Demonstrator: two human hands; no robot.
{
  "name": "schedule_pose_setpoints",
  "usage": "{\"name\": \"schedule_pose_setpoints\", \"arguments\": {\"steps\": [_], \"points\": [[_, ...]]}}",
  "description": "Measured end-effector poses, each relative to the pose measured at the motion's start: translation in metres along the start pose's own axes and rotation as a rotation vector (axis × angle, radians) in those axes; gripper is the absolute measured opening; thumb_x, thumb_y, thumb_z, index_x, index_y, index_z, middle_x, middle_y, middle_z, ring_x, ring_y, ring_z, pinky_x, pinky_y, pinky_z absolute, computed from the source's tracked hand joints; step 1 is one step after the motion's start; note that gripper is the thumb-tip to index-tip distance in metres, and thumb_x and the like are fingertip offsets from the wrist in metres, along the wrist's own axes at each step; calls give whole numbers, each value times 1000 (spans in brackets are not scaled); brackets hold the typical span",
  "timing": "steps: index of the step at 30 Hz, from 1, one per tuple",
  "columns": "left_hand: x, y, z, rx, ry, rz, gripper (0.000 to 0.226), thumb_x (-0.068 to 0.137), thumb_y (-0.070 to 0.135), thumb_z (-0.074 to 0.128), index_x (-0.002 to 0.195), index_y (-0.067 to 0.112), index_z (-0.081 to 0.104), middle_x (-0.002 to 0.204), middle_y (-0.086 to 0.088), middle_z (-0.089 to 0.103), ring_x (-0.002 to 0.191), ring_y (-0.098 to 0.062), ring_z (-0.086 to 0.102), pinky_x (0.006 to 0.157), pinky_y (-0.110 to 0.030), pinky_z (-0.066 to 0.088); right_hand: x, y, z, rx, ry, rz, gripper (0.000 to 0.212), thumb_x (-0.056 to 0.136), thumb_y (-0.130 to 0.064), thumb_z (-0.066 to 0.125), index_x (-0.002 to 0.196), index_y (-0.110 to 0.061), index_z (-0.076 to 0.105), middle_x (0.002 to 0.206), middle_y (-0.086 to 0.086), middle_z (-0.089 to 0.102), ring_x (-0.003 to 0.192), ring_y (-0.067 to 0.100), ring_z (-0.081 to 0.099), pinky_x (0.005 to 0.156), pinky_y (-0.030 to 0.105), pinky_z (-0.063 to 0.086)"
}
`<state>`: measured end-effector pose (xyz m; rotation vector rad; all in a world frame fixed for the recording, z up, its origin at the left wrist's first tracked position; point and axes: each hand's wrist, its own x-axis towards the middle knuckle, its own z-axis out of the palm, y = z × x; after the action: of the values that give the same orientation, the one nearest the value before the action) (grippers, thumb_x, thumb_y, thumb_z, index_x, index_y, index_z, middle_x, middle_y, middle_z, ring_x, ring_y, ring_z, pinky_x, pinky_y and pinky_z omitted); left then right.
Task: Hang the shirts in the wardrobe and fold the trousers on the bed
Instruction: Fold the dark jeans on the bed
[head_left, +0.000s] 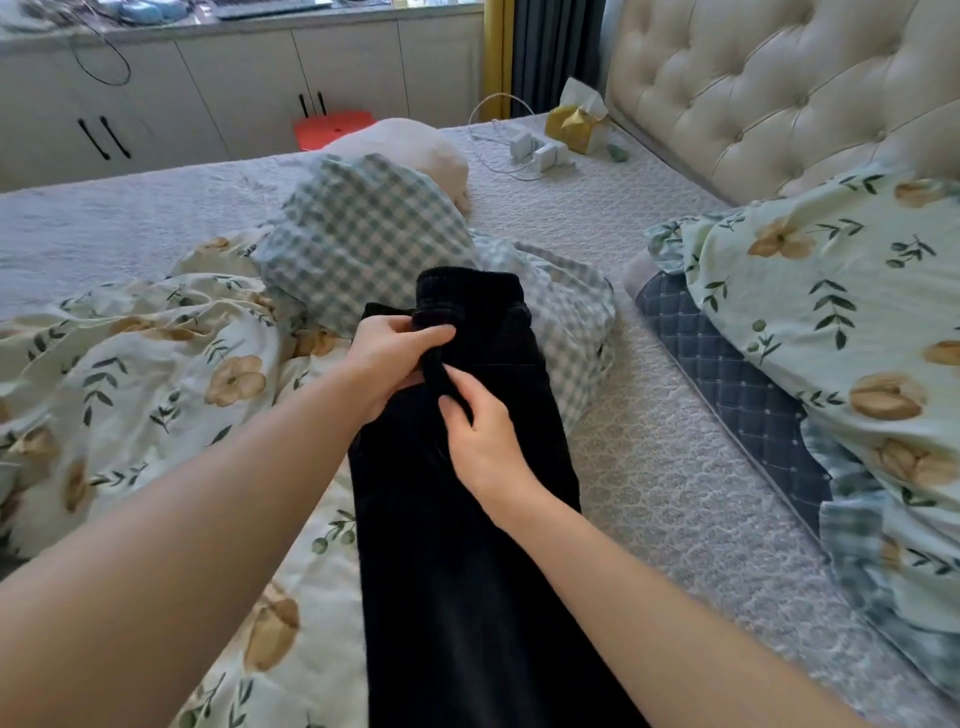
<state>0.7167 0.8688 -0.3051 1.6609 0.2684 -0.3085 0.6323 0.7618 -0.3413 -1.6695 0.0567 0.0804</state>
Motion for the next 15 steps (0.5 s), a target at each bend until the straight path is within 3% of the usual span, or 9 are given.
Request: {"name": "schedule_pose_setpoints", "arguments": {"steps": [2,6,11,15], "points": [[4,-4,-13,38,89,5,5,91,10,66,89,10,71,90,-13,72,84,-26,71,75,-36,60,1,0,19,-29,3,10,32,101,-19,47,131,-24,55,114,-13,63,103,-2,58,89,13,46],[10,-20,-38,53,187,1,12,95,5,58,91,12,67,93,-10,69,88,-24,69,75,-38,60,3,9,34,-137,17,104,14,95,-26,57,105,-19,63,89,-6,65,78,6,61,65,17,45],[17,-57,-64,9,234,-65,11,95,15,63,99,6,67,100,-13,70,94,-30,69,70,-36,60,-21,46,14,-460,-112,140,11,88,-42,60,91,-31,60,81,-8,67,70,9,66,65,30,58],[24,-51,-64,54,220,-5,10,95,15,62,88,11,68,93,-8,70,88,-25,70,64,-31,60,-37,57,6,-446,-133,64,18,94,-32,59,81,-20,61,71,2,65,58,16,60,59,40,54]]}}
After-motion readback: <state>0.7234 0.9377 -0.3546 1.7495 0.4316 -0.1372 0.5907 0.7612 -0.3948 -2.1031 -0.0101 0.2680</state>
